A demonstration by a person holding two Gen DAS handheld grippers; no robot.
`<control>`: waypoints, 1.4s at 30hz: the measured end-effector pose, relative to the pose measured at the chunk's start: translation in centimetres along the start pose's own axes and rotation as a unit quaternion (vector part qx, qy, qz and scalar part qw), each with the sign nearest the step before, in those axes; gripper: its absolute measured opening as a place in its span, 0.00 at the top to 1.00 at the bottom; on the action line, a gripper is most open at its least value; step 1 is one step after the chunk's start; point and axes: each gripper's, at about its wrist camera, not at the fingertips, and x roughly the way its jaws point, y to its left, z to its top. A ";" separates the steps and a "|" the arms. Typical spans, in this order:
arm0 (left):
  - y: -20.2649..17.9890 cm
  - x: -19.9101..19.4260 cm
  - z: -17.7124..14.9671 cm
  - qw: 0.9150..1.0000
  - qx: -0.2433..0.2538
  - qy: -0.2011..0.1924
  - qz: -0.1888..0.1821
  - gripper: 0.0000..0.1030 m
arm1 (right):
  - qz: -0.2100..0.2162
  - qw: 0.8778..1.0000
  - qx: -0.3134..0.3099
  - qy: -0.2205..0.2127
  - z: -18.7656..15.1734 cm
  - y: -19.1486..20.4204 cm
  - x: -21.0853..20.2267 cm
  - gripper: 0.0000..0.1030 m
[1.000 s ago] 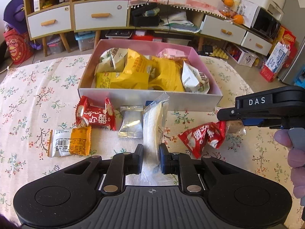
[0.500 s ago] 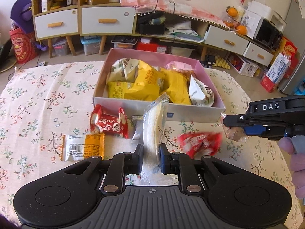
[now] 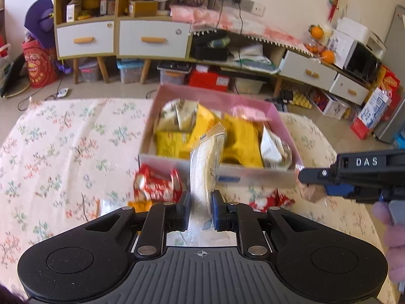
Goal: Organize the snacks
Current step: 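Lift the clear bar and beef jerky packet toward the pink box, then lower the clear bar and jerky packet into the box and open both tools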
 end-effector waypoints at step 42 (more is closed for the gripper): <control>1.7 7.9 5.2 0.997 0.072 -0.007 0.033 0.58 | 0.032 0.999 -0.008 -0.032 4.4 2.9 5.2 0.37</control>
